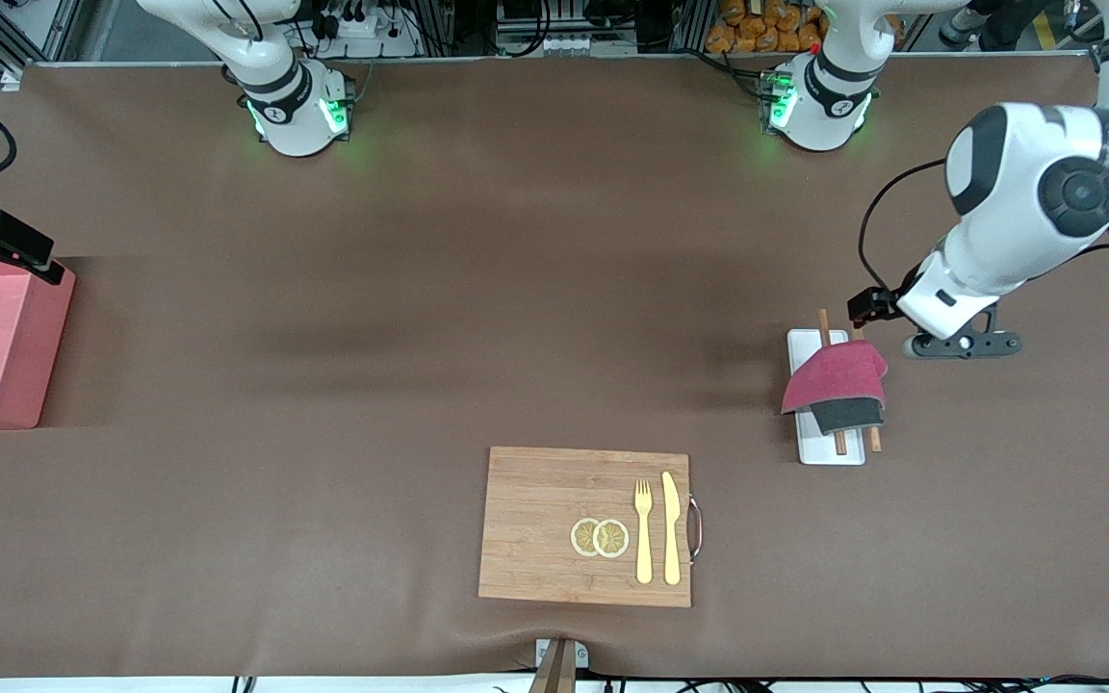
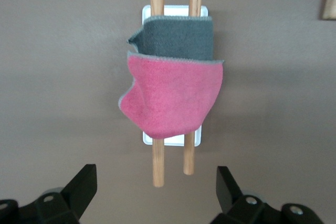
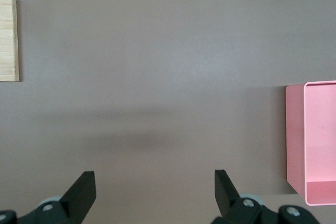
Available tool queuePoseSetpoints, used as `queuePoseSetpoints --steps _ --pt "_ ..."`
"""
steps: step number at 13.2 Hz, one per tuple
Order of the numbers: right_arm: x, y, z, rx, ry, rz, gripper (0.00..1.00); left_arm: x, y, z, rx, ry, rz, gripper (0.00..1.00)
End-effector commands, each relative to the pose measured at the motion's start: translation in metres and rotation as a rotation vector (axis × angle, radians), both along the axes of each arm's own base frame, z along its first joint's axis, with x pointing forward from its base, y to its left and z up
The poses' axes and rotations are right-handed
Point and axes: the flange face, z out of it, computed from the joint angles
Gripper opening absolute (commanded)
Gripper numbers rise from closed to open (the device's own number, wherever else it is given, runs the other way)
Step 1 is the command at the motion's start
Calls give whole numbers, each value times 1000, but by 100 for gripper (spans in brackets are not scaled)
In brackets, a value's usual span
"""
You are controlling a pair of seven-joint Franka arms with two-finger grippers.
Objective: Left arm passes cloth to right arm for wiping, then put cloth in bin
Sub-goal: 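Lower the left gripper toward the pink cloth on the chopsticks, then close the left gripper on the pink cloth and lift it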
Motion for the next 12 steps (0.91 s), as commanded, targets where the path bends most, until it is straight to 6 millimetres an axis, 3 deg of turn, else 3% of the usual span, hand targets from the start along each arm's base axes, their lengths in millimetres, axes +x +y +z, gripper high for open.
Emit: queuePoseSetpoints --steps 1,4,7,12 --pt "1 -3 3 -2 2 3 100 10 1 -18 -8 -6 3 100" --pt "1 -4 3 -2 2 1 100 22 3 -48 -18 -22 12 94" --pt "1 -5 2 -2 4 0 100 34 4 -58 -21 -19 26 68" --pt "1 -6 1 -2 6 -4 100 36 6 -69 0 -5 11 47"
